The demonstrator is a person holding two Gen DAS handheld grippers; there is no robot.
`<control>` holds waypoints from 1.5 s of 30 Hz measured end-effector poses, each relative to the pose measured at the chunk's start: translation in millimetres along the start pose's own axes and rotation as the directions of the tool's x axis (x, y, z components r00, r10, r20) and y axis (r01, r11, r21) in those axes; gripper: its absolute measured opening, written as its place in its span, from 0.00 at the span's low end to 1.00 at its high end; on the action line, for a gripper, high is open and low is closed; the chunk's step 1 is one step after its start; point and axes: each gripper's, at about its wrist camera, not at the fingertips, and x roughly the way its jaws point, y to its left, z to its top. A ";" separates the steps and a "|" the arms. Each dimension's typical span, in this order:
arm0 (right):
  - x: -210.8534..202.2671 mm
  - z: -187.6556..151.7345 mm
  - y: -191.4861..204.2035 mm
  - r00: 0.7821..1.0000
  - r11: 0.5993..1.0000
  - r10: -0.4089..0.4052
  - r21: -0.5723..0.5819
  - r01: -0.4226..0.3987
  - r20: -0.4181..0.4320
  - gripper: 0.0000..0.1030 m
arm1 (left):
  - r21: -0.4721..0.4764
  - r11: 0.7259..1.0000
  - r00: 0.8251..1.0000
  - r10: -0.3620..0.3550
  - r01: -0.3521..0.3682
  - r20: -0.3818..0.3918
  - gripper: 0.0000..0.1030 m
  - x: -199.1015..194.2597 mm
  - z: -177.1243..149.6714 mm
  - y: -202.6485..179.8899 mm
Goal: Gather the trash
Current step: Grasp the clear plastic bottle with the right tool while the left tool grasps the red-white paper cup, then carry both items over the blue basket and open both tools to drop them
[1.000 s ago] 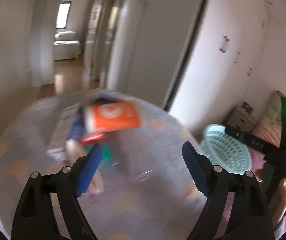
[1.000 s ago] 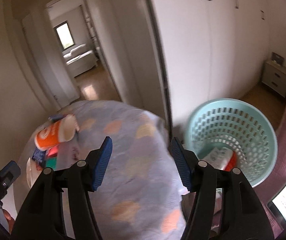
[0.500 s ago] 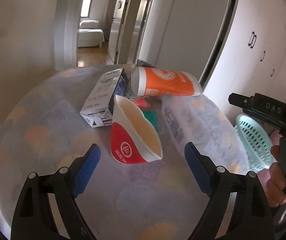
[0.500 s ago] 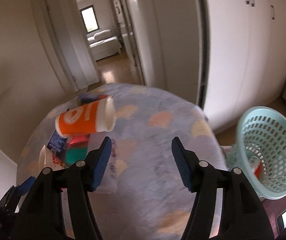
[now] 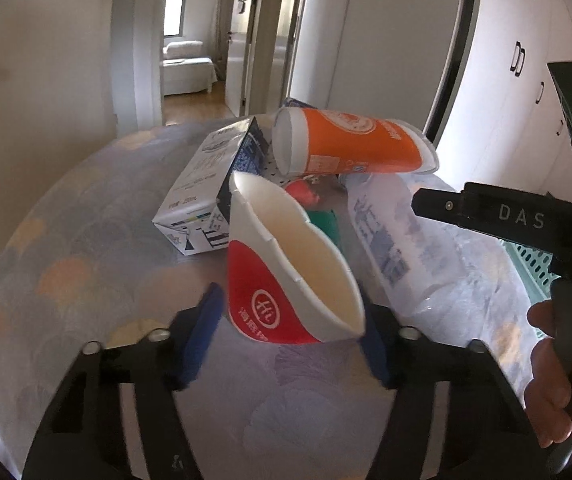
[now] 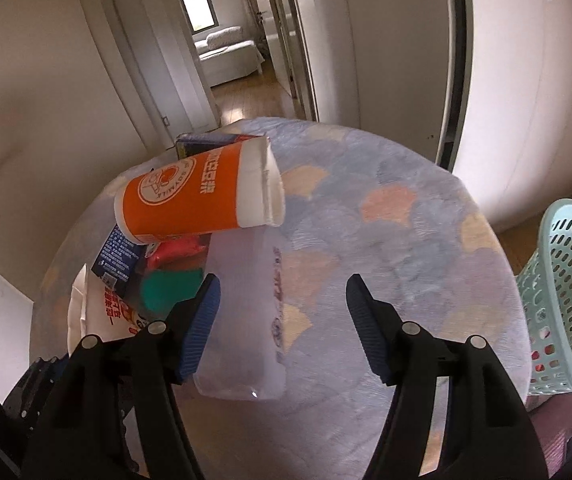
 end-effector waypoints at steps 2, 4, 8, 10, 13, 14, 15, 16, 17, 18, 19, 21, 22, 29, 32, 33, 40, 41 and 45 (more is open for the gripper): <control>3.7 -0.2 2.9 1.000 1.000 0.022 0.004 -0.022 -0.007 0.62 | 0.004 1.000 1.000 0.011 -0.011 -0.006 0.42 3.6 0.4 1.1; 5.0 -1.1 6.4 1.000 1.000 0.030 0.004 -0.030 -0.007 0.66 | 0.005 1.000 1.000 0.005 -0.005 0.004 0.42 3.4 0.6 2.1; 12.4 -2.7 14.5 1.000 1.000 0.021 -0.015 -0.022 -0.022 0.69 | 0.000 1.000 1.000 -0.012 0.012 0.019 0.37 1.0 -0.2 2.4; 16.2 -4.0 17.5 0.999 1.000 0.016 -0.021 -0.017 -0.029 0.69 | -0.003 1.000 0.999 -0.020 0.021 0.025 0.36 -0.5 -1.7 2.1; 23.8 -7.1 20.6 0.998 0.999 -0.020 -0.042 0.018 -0.054 0.69 | -0.006 1.000 0.999 -0.024 0.024 0.029 0.34 -2.4 -2.1 1.7; 25.0 -8.3 21.1 0.998 0.999 -0.017 -0.042 0.014 -0.062 0.68 | -0.004 1.000 0.999 -0.025 0.025 0.031 0.34 -2.6 -2.3 1.3; 25.3 -9.1 19.9 0.998 0.999 -0.016 -0.039 0.013 -0.068 0.61 | -0.003 1.000 0.999 -0.027 0.028 0.036 0.34 -3.8 -2.4 0.7; 25.5 -10.8 18.7 0.997 0.999 -0.014 -0.039 0.011 -0.078 0.55 | -0.001 1.000 0.999 -0.029 0.029 0.039 0.34 -5.2 -2.0 -0.4; 24.9 -11.6 17.6 0.996 0.999 -0.003 -0.038 0.000 -0.086 0.44 | 0.000 1.000 0.999 -0.030 0.030 0.042 0.34 -6.5 -1.5 -1.5; 24.3 -12.6 16.2 0.996 0.999 0.001 -0.035 -0.004 -0.090 0.44 | 0.000 0.999 0.998 -0.034 0.034 0.046 0.34 -8.2 -1.0 -2.7; 22.4 -13.6 14.1 0.996 1.000 -0.005 -0.030 0.003 -0.088 0.44 | -0.001 0.999 0.998 -0.039 0.039 0.050 0.34 -9.9 -0.7 -3.6; 15.8 -17.2 6.9 0.996 1.000 -0.013 -0.020 0.011 -0.084 0.43 | -0.002 0.999 0.997 -0.045 0.046 0.058 0.34 -12.5 0.2 -4.9; 13.9 -19.7 5.1 0.996 1.000 -0.012 -0.014 0.011 -0.084 0.43 | 0.000 0.999 0.997 -0.047 0.047 0.062 0.34 -14.1 0.4 -6.8; -11.6 -36.0 -24.1 0.997 0.998 -0.025 0.055 0.029 -0.071 0.43 | 0.006 0.997 0.994 -0.073 0.072 0.081 0.34 -20.8 -0.9 -22.1; -23.5 -40.1 -37.8 0.997 0.996 -0.034 0.079 0.039 -0.064 0.43 | 0.025 0.996 0.993 -0.082 0.081 0.089 0.34 -23.1 -0.9 -31.1; -25.7 -34.2 -43.2 0.997 0.995 -0.039 0.085 0.044 -0.061 0.43 | 0.029 0.996 0.992 -0.088 0.085 0.092 0.34 -24.4 -1.1 -34.2; -61.5 -40.5 -64.9 0.999 0.988 -0.051 0.142 0.052 -0.013 0.42 | 0.056 0.992 0.986 -0.116 0.110 0.116 0.34 -34.9 -2.6 -51.8; -61.5 -37.2 -71.6 0.999 0.988 -0.048 0.148 0.049 -0.006 0.42 | 0.059 0.992 0.985 -0.120 0.114 0.120 0.34 -36.7 -1.6 -53.4; -78.6 -35.3 -80.0 0.998 0.985 -0.050 0.166 0.045 0.028 0.42 | 0.076 0.986 0.976 -0.159 0.149 0.150 0.34 -47.5 3.6 -60.3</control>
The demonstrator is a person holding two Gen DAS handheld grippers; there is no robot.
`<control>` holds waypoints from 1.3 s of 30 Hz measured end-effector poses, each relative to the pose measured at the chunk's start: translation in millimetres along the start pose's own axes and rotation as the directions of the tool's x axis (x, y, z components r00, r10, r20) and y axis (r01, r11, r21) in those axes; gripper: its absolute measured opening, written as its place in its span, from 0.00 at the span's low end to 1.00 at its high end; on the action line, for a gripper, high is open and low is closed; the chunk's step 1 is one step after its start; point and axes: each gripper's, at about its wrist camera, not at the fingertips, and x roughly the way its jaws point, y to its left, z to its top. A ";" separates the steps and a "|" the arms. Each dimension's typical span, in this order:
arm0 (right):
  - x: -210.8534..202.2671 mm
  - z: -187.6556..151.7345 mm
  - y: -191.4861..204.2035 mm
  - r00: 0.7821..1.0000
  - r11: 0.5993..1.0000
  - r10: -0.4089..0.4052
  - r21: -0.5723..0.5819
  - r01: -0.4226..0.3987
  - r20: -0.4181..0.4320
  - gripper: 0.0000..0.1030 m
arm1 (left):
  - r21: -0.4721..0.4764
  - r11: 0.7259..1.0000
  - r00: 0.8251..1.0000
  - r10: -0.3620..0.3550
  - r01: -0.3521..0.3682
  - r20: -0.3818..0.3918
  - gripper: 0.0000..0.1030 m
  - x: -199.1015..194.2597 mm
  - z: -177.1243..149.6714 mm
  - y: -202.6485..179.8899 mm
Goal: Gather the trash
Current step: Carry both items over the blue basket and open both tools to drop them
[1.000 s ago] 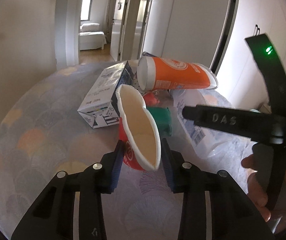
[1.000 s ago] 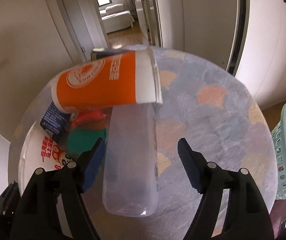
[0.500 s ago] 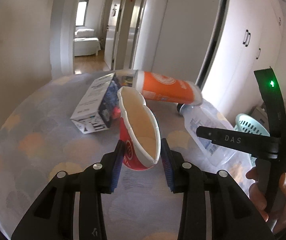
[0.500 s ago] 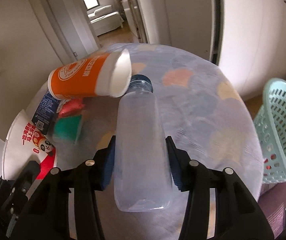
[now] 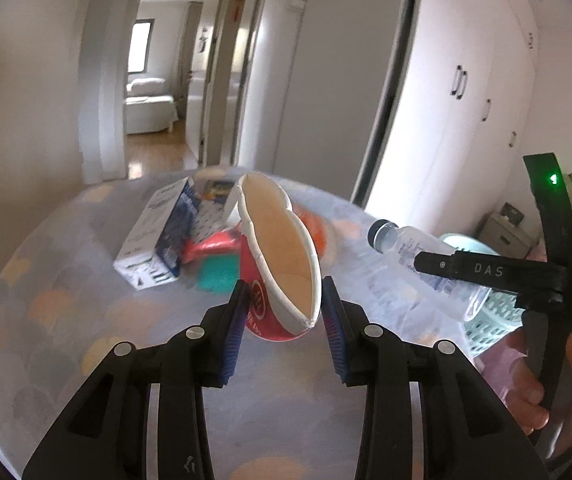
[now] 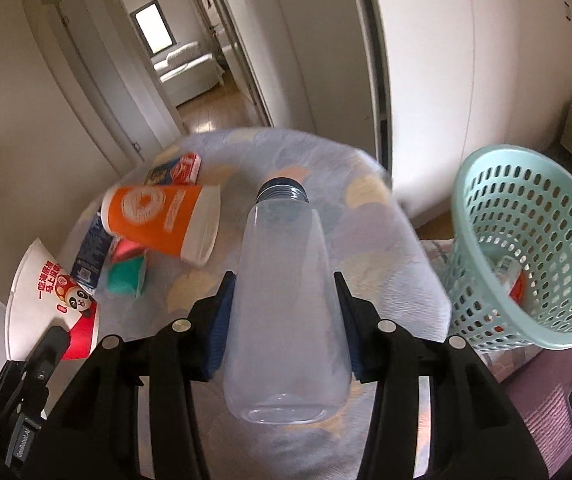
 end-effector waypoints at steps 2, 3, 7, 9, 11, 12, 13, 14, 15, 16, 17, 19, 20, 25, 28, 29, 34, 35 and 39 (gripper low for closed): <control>-6.2 5.7 -3.8 1.000 1.000 0.005 0.011 -0.006 0.020 0.42 | 0.013 1.000 1.000 -0.017 0.017 0.011 0.34 -1.4 4.1 -7.6; -6.0 10.0 -7.2 1.000 1.000 0.008 0.015 -0.009 0.028 0.42 | 0.018 0.999 0.999 -0.028 0.028 0.015 0.34 -1.7 5.9 -12.0; -26.0 13.6 -21.5 0.997 0.999 0.017 0.038 -0.020 0.069 0.42 | 0.047 0.997 0.997 -0.069 0.067 0.028 0.34 -0.6 11.9 -29.3; -31.2 15.8 -28.3 0.997 0.999 0.014 0.050 -0.018 0.081 0.42 | 0.071 0.994 0.995 -0.090 0.087 0.037 0.34 1.7 16.3 -41.9; -40.4 17.7 -39.3 0.995 0.997 0.012 0.070 -0.019 0.098 0.42 | 0.093 0.989 0.992 -0.116 0.112 0.039 0.34 6.5 22.3 -56.0; -44.2 17.5 -44.2 0.994 0.997 0.011 0.079 -0.019 0.107 0.42 | 0.102 0.987 0.991 -0.129 0.125 0.039 0.34 8.2 24.0 -58.9; -48.0 18.5 -49.3 0.993 0.996 0.007 0.088 -0.018 0.116 0.42 | 0.113 0.984 0.989 -0.144 0.139 0.038 0.34 11.2 27.4 -67.1; -53.1 19.6 -56.8 0.992 0.995 0.001 0.101 -0.014 0.126 0.42 | 0.122 0.981 0.987 -0.157 0.151 0.037 0.34 13.3 30.0 -73.5; -57.3 20.9 -64.2 0.991 0.993 -0.005 0.114 -0.011 0.135 0.42 | 0.133 0.977 0.985 -0.171 0.165 0.035 0.34 16.7 33.0 -80.9; -62.7 22.1 -73.8 0.989 0.991 -0.014 0.131 -0.005 0.146 0.42 | 0.144 0.974 0.982 -0.183 0.177 0.034 0.34 19.1 35.2 -87.9; -64.5 23.3 -79.3 0.988 0.990 -0.020 0.141 -0.001 0.152 0.42 | 0.157 0.970 0.980 -0.194 0.187 0.034 0.34 22.0 37.4 -96.1; -72.2 25.6 -94.4 0.985 0.986 -0.041 0.167 0.012 0.168 0.42 | 0.188 0.961 0.976 -0.213 0.204 0.031 0.34 27.8 41.1 -112.4; -76.5 26.8 -103.0 0.983 0.983 -0.054 0.182 0.021 0.177 0.42 | 0.204 0.955 0.974 -0.225 0.214 0.029 0.34 31.4 42.5 -120.5; -91.6 31.3 -141.4 0.968 0.967 -0.140 0.240 0.089 0.208 0.42 | 0.237 0.924 0.953 -0.300 0.299 -0.033 0.34 63.5 47.3 -159.1; -95.6 33.8 -166.7 0.960 0.948 -0.185 0.294 0.119 0.208 0.42 | 0.241 0.905 0.936 -0.337 0.351 -0.099 0.34 90.6 48.2 -183.3; -97.1 34.0 -172.8 0.956 0.942 -0.207 0.308 0.137 0.208 0.42 | 0.239 0.897 0.928 -0.353 0.371 -0.116 0.34 96.4 47.8 -189.2; -96.3 33.1 -204.2 0.938 0.905 -0.289 0.375 0.202 0.192 0.42 | 0.247 0.852 0.884 -0.421 0.462 -0.203 0.34 126.4 43.0 -224.9; -94.6 32.3 -210.5 0.935 0.898 -0.303 0.385 0.214 0.186 0.42 | 0.249 0.842 0.875 -0.431 0.478 -0.222 0.34 132.9 41.0 -231.8; -88.4 31.1 -224.6 0.933 0.883 -0.319 0.411 0.228 0.167 0.42 | 0.251 0.824 0.851 -0.434 0.508 -0.296 0.34 162.7 31.1 -253.5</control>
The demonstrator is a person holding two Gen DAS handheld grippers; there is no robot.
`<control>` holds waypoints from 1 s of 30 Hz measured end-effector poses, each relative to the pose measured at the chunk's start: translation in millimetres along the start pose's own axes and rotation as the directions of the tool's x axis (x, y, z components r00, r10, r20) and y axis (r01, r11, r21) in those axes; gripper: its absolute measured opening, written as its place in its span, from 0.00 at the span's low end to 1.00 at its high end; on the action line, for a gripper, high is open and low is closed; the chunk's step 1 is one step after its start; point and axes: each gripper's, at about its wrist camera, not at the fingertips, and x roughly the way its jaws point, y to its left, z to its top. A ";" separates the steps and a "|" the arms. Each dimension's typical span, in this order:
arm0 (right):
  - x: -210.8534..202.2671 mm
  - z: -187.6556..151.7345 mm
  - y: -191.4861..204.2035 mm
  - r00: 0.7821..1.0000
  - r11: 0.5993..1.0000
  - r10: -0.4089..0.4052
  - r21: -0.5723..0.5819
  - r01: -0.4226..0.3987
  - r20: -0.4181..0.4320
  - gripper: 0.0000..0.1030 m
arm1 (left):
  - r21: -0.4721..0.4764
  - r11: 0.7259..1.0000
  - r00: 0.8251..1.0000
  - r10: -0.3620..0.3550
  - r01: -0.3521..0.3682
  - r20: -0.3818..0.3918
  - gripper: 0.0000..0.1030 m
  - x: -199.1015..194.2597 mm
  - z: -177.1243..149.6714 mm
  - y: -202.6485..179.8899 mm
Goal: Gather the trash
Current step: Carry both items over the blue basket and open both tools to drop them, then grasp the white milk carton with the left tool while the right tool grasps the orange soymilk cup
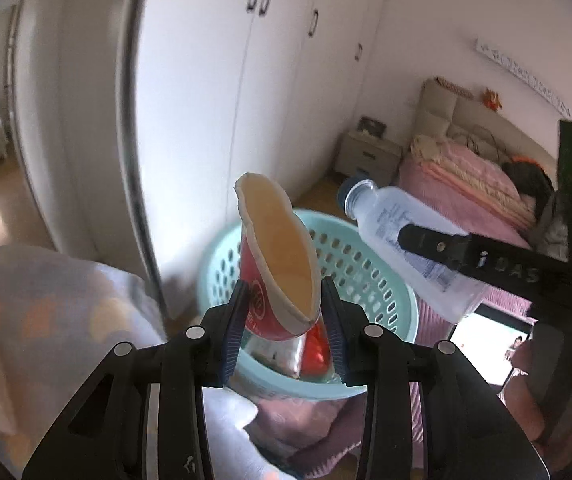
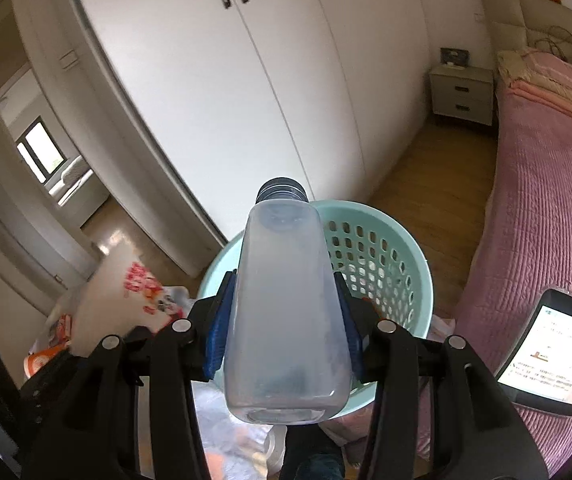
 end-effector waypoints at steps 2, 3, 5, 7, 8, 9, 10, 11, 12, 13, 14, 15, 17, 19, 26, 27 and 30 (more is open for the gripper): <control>5.0 1.0 -6.3 1.000 1.000 -0.011 0.007 0.011 -0.009 0.42 | -0.008 1.000 0.999 -0.017 0.016 -0.029 0.34 14.5 -1.0 1.7; 7.3 0.9 -8.1 1.000 1.000 -0.015 0.010 0.015 -0.013 0.42 | -0.011 1.000 0.999 -0.017 0.016 -0.040 0.35 21.2 -2.1 2.6; 13.0 2.5 -10.7 0.999 1.000 -0.024 0.015 0.024 -0.024 0.43 | -0.012 1.000 0.998 -0.005 0.004 -0.056 0.35 31.8 -3.9 3.9; 19.8 4.0 -12.3 0.999 0.999 -0.031 0.021 0.031 -0.034 0.43 | -0.013 1.000 0.997 0.004 -0.005 -0.071 0.35 44.6 -3.7 1.1; 23.2 4.7 -12.3 0.999 0.999 -0.032 0.024 0.033 -0.039 0.43 | -0.012 1.000 0.997 0.012 -0.013 -0.074 0.36 47.4 -3.7 1.8; 25.6 4.5 -12.6 0.999 0.999 -0.033 0.025 0.034 -0.043 0.43 | -0.013 1.000 0.997 0.018 -0.019 -0.079 0.46 48.9 -3.5 5.1; 28.4 5.1 -13.4 0.998 0.999 -0.033 0.029 0.035 -0.049 0.43 | -0.014 1.000 0.997 0.021 -0.022 -0.073 0.52 47.8 -3.7 5.7; 32.9 5.3 -15.4 0.998 0.999 -0.033 0.041 0.035 -0.059 0.43 | -0.012 0.999 0.998 0.029 -0.029 -0.062 0.54 46.2 -3.7 6.5; 33.6 3.6 -17.1 0.998 0.998 -0.030 0.047 0.033 -0.061 0.44 | -0.008 0.999 0.998 0.034 -0.035 -0.057 0.54 43.6 -3.1 6.0; 36.1 5.0 -18.1 0.998 0.998 -0.026 0.052 0.030 -0.064 0.45 | -0.006 0.999 0.998 0.037 -0.037 -0.054 0.54 40.6 -4.1 6.9; 38.3 4.7 -20.2 0.998 0.998 -0.022 0.059 0.026 -0.065 0.46 | -0.009 0.999 0.998 0.036 -0.037 -0.051 0.55 38.9 -4.6 8.5; 39.7 4.5 -21.6 0.998 0.998 -0.017 0.063 0.021 -0.065 0.46 | -0.013 0.999 0.998 0.035 -0.036 -0.049 0.55 34.8 -5.6 9.8; 42.8 4.0 -24.6 0.998 0.998 -0.013 0.068 0.018 -0.068 0.46 | -0.025 0.999 0.998 0.040 -0.041 -0.044 0.55 30.5 -7.4 13.6; 43.1 2.4 -24.8 0.998 0.998 -0.007 0.066 0.012 -0.069 0.46 | -0.041 0.998 0.998 0.041 -0.043 -0.040 0.56 23.7 -8.1 18.9; 21.1 -4.0 -1.2 0.999 1.000 0.021 0.020 -0.020 -0.042 0.46 | -0.083 0.995 0.999 0.048 -0.048 0.001 0.56 -9.9 -16.0 31.7; 17.5 -3.3 2.3 0.999 1.000 0.024 0.011 -0.024 -0.036 0.46 | -0.087 0.995 0.999 0.051 -0.050 0.009 0.56 -15.7 -14.7 31.5; 1.3 -5.9 20.2 0.999 0.998 0.040 -0.037 -0.040 -0.011 0.46 | -0.103 0.993 0.997 0.062 -0.057 0.040 0.56 -38.5 -17.3 36.9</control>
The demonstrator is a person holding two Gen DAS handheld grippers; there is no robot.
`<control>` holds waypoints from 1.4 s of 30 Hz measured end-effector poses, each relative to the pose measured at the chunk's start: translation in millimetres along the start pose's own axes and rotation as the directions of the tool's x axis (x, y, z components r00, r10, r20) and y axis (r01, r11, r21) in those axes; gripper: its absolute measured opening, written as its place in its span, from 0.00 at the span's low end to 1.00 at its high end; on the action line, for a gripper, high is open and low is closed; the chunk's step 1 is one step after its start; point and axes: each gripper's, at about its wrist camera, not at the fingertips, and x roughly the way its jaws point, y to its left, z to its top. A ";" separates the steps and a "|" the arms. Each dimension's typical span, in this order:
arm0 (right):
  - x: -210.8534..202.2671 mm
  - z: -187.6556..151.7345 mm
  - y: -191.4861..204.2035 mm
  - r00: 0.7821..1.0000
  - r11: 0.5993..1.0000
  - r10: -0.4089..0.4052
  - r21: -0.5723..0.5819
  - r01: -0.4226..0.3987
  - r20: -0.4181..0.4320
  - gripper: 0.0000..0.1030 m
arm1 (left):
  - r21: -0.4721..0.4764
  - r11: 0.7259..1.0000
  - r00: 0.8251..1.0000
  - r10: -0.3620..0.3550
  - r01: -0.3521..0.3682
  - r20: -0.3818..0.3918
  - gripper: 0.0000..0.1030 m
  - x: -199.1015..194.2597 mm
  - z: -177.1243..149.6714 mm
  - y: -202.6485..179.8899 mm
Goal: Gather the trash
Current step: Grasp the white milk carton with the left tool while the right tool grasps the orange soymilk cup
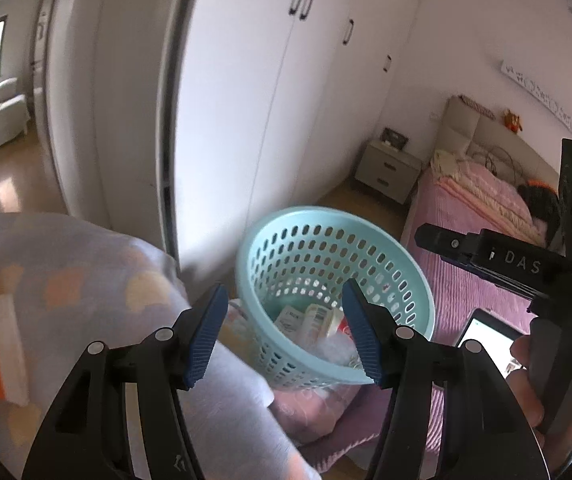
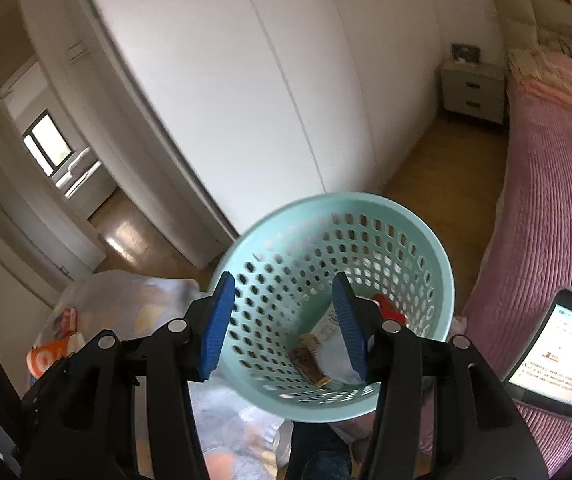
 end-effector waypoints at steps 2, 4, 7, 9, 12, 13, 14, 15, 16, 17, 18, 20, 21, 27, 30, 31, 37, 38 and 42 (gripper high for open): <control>-9.8 -1.9 14.6 1.000 0.999 0.014 -0.035 -0.013 0.019 0.46 | -0.015 1.000 1.000 0.012 -0.011 0.021 0.56 -16.0 -1.1 6.0; -17.2 -4.2 28.4 0.999 0.997 0.026 -0.068 -0.024 0.032 0.46 | -0.032 0.999 0.999 0.024 -0.022 0.042 0.56 -33.5 -3.4 13.6; -22.1 -11.6 53.7 0.998 0.992 0.060 -0.114 -0.057 0.030 0.46 | -0.057 0.996 0.995 0.066 -0.062 0.072 0.56 -61.3 -8.0 29.5; -22.2 -15.2 67.5 0.997 0.988 0.078 -0.137 -0.074 0.023 0.46 | -0.076 0.993 0.991 0.099 -0.092 0.090 0.56 -78.1 -9.8 41.2; -20.9 -22.0 90.6 0.994 0.978 0.108 -0.177 -0.106 0.003 0.46 | -0.108 0.982 0.980 0.166 -0.154 0.112 0.56 -104.0 -16.2 64.8; -20.8 -25.3 98.3 0.993 0.975 0.117 -0.188 -0.115 -0.003 0.46 | -0.119 0.977 0.974 0.193 -0.179 0.117 0.56 -112.9 -18.6 74.7; -19.2 -29.1 109.4 0.992 0.970 0.129 -0.206 -0.129 -0.015 0.46 | -0.127 0.972 0.970 0.213 -0.197 0.118 0.56 -119.6 -19.3 82.4; -18.5 -30.7 116.3 0.991 0.967 0.135 -0.216 -0.137 -0.022 0.46 | -0.143 0.965 0.964 0.238 -0.220 0.117 0.56 -127.5 -22.0 93.8; -17.7 -33.6 123.6 0.989 0.962 0.143 -0.230 -0.146 -0.028 0.46 | -0.160 0.957 0.958 0.262 -0.242 0.115 0.56 -134.1 -23.7 104.4; -17.2 -36.7 133.3 0.988 0.956 0.150 -0.248 -0.154 -0.034 0.46 | -0.182 0.946 0.950 0.290 -0.266 0.115 0.56 -142.4 -25.8 116.6; -16.9 -39.5 141.7 0.987 0.950 0.156 -0.266 -0.161 -0.038 0.46 | -0.207 0.934 0.942 0.317 -0.289 0.113 0.56 -150.8 -27.6 130.2; -15.6 -46.1 160.5 0.984 0.937 0.169 -0.301 -0.176 -0.048 0.46 | -0.260 0.907 0.924 0.368 -0.332 0.105 0.56 -167.3 -32.4 156.5; -13.8 -48.9 171.1 0.983 0.931 0.173 -0.317 -0.181 -0.054 0.46 | -0.286 0.892 0.915 0.391 -0.350 0.098 0.60 -174.5 -35.4 170.3; -0.7 -70.9 224.5 0.975 0.896 0.198 -0.384 -0.223 -0.105 0.49 | -0.364 0.831 0.892 0.453 -0.421 0.002 0.71 -193.7 -51.2 234.0; 6.0 -82.7 248.8 0.969 0.878 0.213 -0.410 -0.247 -0.126 0.52 | -0.388 0.812 0.889 0.456 -0.437 -0.047 0.72 -192.5 -65.9 256.2; 9.1 -87.0 257.6 0.967 0.870 0.217 -0.422 -0.254 -0.135 0.52 | -0.398 0.808 0.891 0.449 -0.434 -0.059 0.72 -190.7 -70.0 262.0; 21.3 -110.1 295.5 0.958 0.837 0.222 -0.469 -0.283 -0.183 0.53 | -0.440 0.800 0.906 0.415 -0.408 -0.085 0.72 -178.5 -91.3 281.6; 23.5 -114.1 302.9 0.957 0.830 0.222 -0.479 -0.287 -0.189 0.53 | -0.441 0.799 0.906 0.416 -0.408 -0.085 0.72 -176.9 -92.9 283.1; 26.3 -123.8 315.9 0.958 0.814 0.214 -0.508 -0.282 -0.189 0.58 | -0.442 0.800 0.906 0.416 -0.407 -0.081 0.70 -172.9 -103.2 287.1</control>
